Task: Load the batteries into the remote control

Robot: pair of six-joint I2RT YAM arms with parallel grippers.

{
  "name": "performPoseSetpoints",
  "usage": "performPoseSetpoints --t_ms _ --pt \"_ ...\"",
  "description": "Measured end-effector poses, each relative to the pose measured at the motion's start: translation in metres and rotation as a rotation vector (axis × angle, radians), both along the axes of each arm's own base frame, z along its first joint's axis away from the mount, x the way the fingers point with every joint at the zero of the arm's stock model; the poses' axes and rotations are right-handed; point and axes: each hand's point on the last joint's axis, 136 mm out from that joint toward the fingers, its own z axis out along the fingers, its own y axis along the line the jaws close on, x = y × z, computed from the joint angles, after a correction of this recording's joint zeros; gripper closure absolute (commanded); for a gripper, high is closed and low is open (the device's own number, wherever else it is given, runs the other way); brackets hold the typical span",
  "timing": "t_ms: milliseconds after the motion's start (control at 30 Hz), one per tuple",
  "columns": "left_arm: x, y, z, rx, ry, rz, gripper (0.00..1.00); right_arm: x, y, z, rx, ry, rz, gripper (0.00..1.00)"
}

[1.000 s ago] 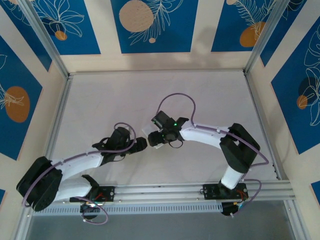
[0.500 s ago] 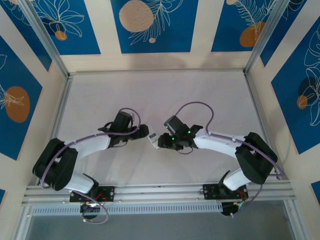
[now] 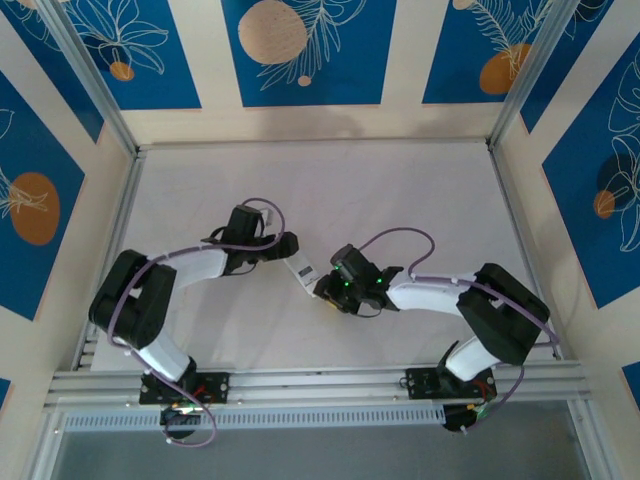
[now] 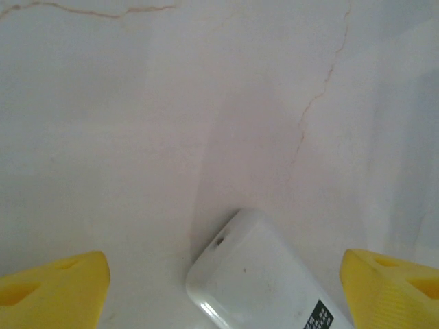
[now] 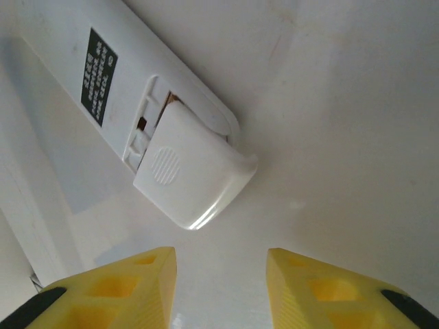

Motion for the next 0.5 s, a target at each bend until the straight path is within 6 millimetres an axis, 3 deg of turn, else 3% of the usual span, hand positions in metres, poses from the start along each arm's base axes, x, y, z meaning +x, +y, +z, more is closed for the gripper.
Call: performPoseSetpoints --t_ms 500 --pt "0.009 -0.012 -0.010 -0.052 -0.015 -0.033 0.13 0.013 0.005 -0.012 0.044 0.031 -0.080 0.66"
